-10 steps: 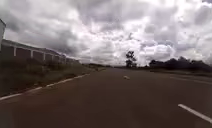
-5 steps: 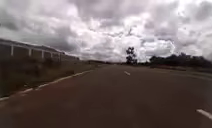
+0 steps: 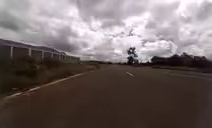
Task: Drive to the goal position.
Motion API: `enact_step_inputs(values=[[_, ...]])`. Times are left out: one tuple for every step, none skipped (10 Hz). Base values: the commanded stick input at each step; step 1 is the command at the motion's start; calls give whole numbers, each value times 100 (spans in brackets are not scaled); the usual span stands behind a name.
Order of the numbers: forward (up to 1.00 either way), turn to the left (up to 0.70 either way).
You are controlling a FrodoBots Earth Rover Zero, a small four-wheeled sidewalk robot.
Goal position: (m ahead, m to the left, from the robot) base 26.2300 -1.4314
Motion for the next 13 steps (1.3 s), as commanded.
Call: enact_step_inputs(values=[[100,0],[100,0],[100,-6],[100,-13],[100,-25],[100,-10],[100,0],[100,0],[100,0],[100,0],[100,0],[100,0],[100,0]])
